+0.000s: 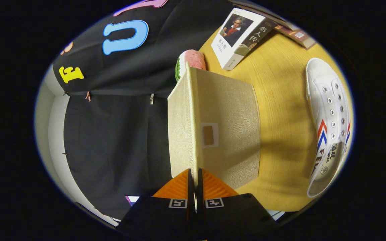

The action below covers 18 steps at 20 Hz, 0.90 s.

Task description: Open the storage box then place both shoes into the box .Put the left shoe in first, then the right shoe, with the right side of both shoes facing outward in a uniform manner.

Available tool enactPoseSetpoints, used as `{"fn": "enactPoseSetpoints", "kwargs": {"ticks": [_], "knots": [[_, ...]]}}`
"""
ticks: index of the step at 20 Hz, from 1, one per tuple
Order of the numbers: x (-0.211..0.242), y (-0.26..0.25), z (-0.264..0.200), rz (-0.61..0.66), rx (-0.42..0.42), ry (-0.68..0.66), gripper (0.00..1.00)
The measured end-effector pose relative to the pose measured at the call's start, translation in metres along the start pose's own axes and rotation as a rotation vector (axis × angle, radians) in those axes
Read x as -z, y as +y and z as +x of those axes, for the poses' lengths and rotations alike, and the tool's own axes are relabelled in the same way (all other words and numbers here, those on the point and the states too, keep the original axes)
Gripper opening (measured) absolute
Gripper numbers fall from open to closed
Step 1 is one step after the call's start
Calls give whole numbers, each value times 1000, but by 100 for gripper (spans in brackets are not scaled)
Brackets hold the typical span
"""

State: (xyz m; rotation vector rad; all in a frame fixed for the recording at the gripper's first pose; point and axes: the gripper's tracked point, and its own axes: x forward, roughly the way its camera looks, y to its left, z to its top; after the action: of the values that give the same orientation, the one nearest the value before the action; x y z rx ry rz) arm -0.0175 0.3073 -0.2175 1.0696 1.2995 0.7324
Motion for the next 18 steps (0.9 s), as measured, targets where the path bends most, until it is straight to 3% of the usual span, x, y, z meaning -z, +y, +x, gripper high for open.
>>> {"fn": "enactPoseSetpoints", "kwargs": {"ticks": [9,18], "knots": [[-9,105,-4,-148,-49,-10,5],[17,200,51,-276,-82,-21,5]]}}
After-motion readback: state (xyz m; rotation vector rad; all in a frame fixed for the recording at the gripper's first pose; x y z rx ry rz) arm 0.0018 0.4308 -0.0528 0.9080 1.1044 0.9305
